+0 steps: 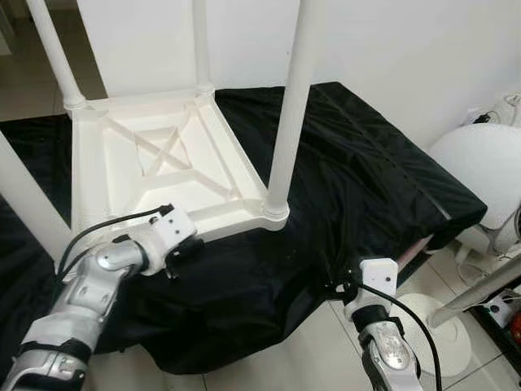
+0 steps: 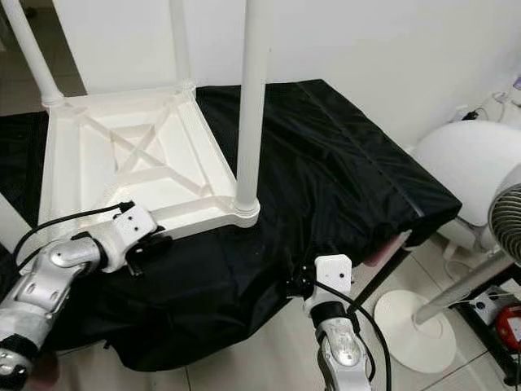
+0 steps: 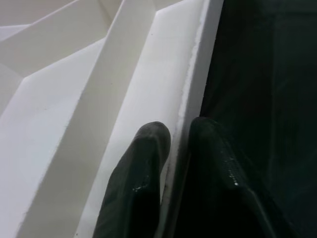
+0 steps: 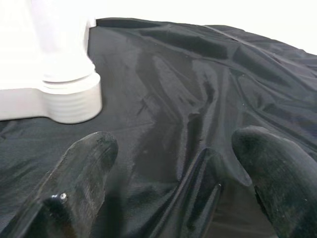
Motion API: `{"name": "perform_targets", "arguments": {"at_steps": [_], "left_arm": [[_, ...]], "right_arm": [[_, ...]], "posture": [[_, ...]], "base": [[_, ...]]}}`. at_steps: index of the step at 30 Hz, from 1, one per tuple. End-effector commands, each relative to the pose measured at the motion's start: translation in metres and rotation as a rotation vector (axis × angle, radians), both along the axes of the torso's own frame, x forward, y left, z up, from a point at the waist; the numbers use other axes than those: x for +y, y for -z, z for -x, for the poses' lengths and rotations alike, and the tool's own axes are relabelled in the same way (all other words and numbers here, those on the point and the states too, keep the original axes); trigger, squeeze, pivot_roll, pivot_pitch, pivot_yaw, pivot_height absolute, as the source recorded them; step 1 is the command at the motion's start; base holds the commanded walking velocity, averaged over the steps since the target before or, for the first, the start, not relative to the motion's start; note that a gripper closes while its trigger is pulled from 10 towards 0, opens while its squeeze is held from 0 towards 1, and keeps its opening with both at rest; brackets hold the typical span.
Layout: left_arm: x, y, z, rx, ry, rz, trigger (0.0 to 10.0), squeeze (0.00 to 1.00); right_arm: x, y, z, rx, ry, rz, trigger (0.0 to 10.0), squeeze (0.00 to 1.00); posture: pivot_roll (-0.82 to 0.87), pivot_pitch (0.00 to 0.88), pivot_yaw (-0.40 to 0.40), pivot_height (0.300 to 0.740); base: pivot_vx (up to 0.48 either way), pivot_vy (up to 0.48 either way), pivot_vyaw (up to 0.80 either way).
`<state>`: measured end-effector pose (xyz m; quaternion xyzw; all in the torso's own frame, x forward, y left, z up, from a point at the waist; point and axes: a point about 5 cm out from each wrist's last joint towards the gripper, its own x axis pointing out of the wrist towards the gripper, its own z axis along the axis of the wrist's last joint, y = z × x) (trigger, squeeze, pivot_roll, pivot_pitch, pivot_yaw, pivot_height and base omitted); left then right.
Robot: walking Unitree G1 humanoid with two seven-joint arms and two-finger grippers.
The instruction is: Building children table
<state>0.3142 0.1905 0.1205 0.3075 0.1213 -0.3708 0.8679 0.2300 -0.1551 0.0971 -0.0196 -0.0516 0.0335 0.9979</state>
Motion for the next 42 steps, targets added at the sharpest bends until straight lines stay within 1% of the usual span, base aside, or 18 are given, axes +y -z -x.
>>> {"name": "perform_targets", "arguments": {"at_steps": [1, 2, 4, 5, 8, 9, 10, 14, 17, 18, 24, 25, 31, 32, 33, 36, 39, 42], "left_arm": [[0.035, 0.002, 0.002, 0.012, -0.128, -0.065, 2.6, 0.00], [0.039, 0.001, 0.005, 0.023, -0.115, -0.075, 4.9, 0.00], [0.039, 0.001, 0.005, 0.023, -0.115, -0.075, 4.9, 0.00], [0.039, 0.001, 0.006, 0.024, -0.091, -0.080, 10.0, 0.00], [0.035, 0.000, 0.010, 0.058, -0.070, -0.036, 10.0, 0.00], [0.033, 0.000, 0.012, 0.063, -0.054, -0.023, 10.0, 0.80], [0.029, -0.004, 0.015, 0.075, -0.026, 0.033, 10.0, 1.00], [0.023, -0.011, 0.027, 0.103, 0.032, 0.133, 10.0, 1.00], [0.022, -0.012, 0.033, 0.115, 0.070, 0.155, 10.0, 0.95], [0.020, -0.016, 0.037, 0.118, 0.087, 0.195, 10.0, 0.00], [0.012, -0.030, 0.044, 0.064, 0.111, 0.345, 10.0, 0.00], [0.000, -0.041, 0.050, 0.007, 0.116, 0.481, 10.0, 0.00], [-0.009, -0.046, 0.051, -0.029, 0.087, 0.550, 10.0, 0.00], [-0.015, -0.047, 0.046, -0.067, -0.019, 0.619, 10.0, 0.00], [-0.015, -0.047, 0.046, -0.067, -0.019, 0.619, 10.0, 0.00], [-0.032, -0.054, 0.045, -0.171, -0.204, 0.750, 10.0, 0.00], [-0.043, -0.064, 0.045, -0.350, -0.400, 0.731, 10.0, 0.00], [-0.047, -0.068, 0.045, -0.406, -0.415, 0.676, 10.0, 0.00]], "right_arm": [[0.001, 0.001, -0.001, -0.003, -0.003, 0.005, 10.0, 0.00], [0.000, 0.001, -0.002, -0.003, -0.006, 0.011, 10.0, 0.00], [0.000, 0.001, -0.002, -0.003, -0.006, 0.011, 10.0, 0.00], [0.000, 0.001, -0.002, -0.003, -0.006, 0.012, 10.0, 0.00], [0.000, 0.001, -0.004, -0.004, -0.013, 0.017, 10.0, 0.00], [0.000, 0.001, -0.004, -0.004, -0.015, 0.019, 10.0, 0.00], [0.000, 0.001, -0.004, -0.004, -0.020, 0.021, 10.0, 0.00], [0.001, 0.002, -0.004, -0.002, -0.027, 0.030, 10.0, 0.00], [0.000, 0.003, -0.004, -0.001, -0.029, 0.033, 10.0, 0.00], [0.000, 0.003, -0.004, 0.000, -0.029, 0.035, 10.0, 0.00], [0.000, 0.004, -0.004, 0.003, -0.031, 0.037, 10.0, 0.00], [0.001, 0.004, -0.006, -0.001, -0.032, 0.040, 10.0, 0.00], [0.001, 0.003, -0.007, -0.005, -0.032, 0.043, 10.0, 0.00], [0.000, 0.000, -0.009, -0.011, -0.034, 0.040, 10.0, 0.00], [0.000, 0.000, -0.009, -0.011, -0.034, 0.040, 10.0, 0.00], [-0.005, -0.007, -0.015, -0.031, -0.036, 0.034, 10.0, 0.00], [-0.010, -0.024, -0.027, -0.083, -0.042, 0.041, 10.0, 0.00], [-0.009, -0.032, -0.031, -0.104, -0.059, 0.044, 10.0, 0.00]], "posture": [[-0.02, 0.028, -0.027, 0.740], [-0.02, 0.028, -0.028, 0.740], [-0.02, 0.028, -0.028, 0.740], [-0.02, 0.028, -0.028, 0.740], [-0.02, 0.030, -0.029, 0.740], [-0.02, 0.033, -0.031, 0.740], [-0.02, 0.034, -0.031, 0.740], [-0.02, 0.038, -0.031, 0.740], [-0.02, 0.038, -0.031, 0.740], [-0.01, 0.044, -0.029, 0.740], [-0.01, 0.045, -0.029, 0.740], [-0.01, 0.051, -0.028, 0.740], [-0.01, 0.051, -0.028, 0.740], [-0.01, 0.055, -0.028, 0.740], [-0.01, 0.055, -0.028, 0.740], [0.00, 0.058, -0.031, 0.740], [0.00, 0.061, -0.034, 0.740], [0.00, 0.062, -0.040, 0.740]], "base": [[0.000, 0.000, 0.00], [0.000, 0.000, 0.00], [0.000, 0.000, 0.00], [0.000, 0.000, 0.00], [0.000, 0.000, 0.00], [0.000, 0.000, 0.00], [0.000, 0.000, 0.00], [0.000, 0.000, 0.00], [0.000, 0.000, 0.00], [0.000, 0.000, 0.00], [0.000, 0.000, 0.00], [0.000, 0.000, 0.00], [0.000, 0.000, 0.00], [0.000, 0.000, 0.00], [0.000, 0.000, 0.00], [0.000, 0.000, 0.00], [0.000, 0.000, 0.00], [0.000, 0.000, 0.00]]}}
